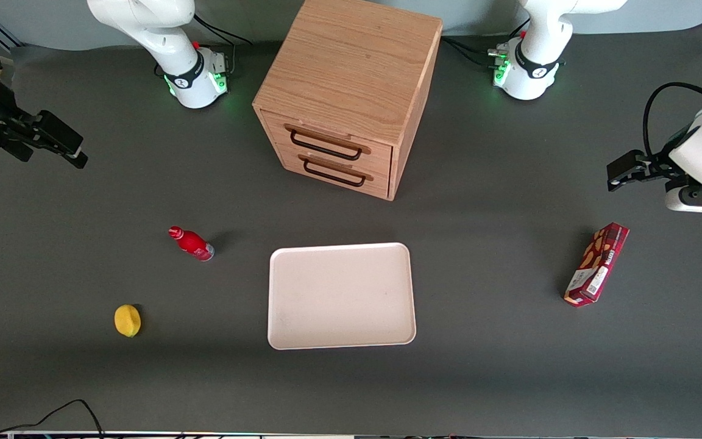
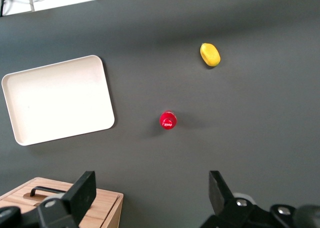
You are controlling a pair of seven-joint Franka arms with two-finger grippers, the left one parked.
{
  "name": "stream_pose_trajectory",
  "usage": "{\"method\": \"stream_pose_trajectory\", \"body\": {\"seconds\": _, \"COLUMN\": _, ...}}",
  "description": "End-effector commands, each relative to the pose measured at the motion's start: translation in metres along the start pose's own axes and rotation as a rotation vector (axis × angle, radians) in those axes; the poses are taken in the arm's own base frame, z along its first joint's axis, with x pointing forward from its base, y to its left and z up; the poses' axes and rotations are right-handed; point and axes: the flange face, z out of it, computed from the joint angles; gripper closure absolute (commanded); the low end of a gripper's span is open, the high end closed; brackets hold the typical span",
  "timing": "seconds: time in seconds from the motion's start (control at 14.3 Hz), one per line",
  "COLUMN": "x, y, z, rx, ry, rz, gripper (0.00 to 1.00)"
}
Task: Place coke bottle on tray
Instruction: 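Move the open right gripper down toward the red Coca-Cola bottle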
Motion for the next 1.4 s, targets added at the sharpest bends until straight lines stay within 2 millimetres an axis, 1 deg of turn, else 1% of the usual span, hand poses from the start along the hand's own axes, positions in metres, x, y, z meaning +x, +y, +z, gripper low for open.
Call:
{"method": "stream_pose_trajectory", "body": {"seconds": 0.0, "x": 0.001, "y": -0.005, "z": -0.007, "rx": 0.023, "ry": -0.015, "rz": -0.004, "gripper": 0.0}}
{"method": "stream_pose_trajectory", "body": {"seconds": 0.21, "x": 0.0, "y": -0.004, "z": -0.014, "rx": 0.032, "ry": -0.007, "rz": 0.001, "gripper": 0.0}}
{"method": "stream_pose_trajectory", "body": {"seconds": 0.35, "x": 0.0, "y": -0.004, "z": -0.013, "rx": 0.03, "ry": -0.008, "rz": 0.0, "gripper": 0.0}}
{"method": "stream_pose_trajectory", "body": {"seconds": 0.49, "x": 0.0, "y": -0.004, "z": -0.01, "rx": 0.028, "ry": -0.015, "rz": -0.011, "gripper": 0.0}}
{"method": "stream_pose_trajectory", "body": {"seconds": 0.63, "x": 0.005, "y": -0.005, "z": 0.002, "rx": 0.024, "ry": -0.038, "rz": -0.016, "gripper": 0.0}}
{"method": "stream_pose_trajectory", "body": {"seconds": 0.7, "x": 0.011, "y": -0.006, "z": 0.016, "rx": 0.021, "ry": -0.054, "rz": -0.015, "gripper": 0.0}}
{"method": "stream_pose_trajectory", "body": {"seconds": 0.84, "x": 0.032, "y": -0.012, "z": 0.065, "rx": 0.021, "ry": -0.092, "rz": -0.016, "gripper": 0.0}}
{"method": "stream_pose_trajectory", "body": {"seconds": 0.98, "x": 0.044, "y": -0.018, "z": 0.115, "rx": 0.021, "ry": -0.113, "rz": -0.017, "gripper": 0.0}}
{"method": "stream_pose_trajectory", "body": {"seconds": 1.12, "x": 0.049, "y": -0.024, "z": 0.162, "rx": 0.026, "ry": -0.111, "rz": -0.021, "gripper": 0.0}}
{"method": "stream_pose_trajectory", "body": {"seconds": 1.19, "x": 0.047, "y": -0.024, "z": 0.187, "rx": 0.024, "ry": -0.111, "rz": -0.021, "gripper": 0.0}}
{"method": "stream_pose_trajectory", "body": {"seconds": 1.33, "x": 0.042, "y": -0.023, "z": 0.23, "rx": 0.026, "ry": -0.11, "rz": -0.02, "gripper": 0.0}}
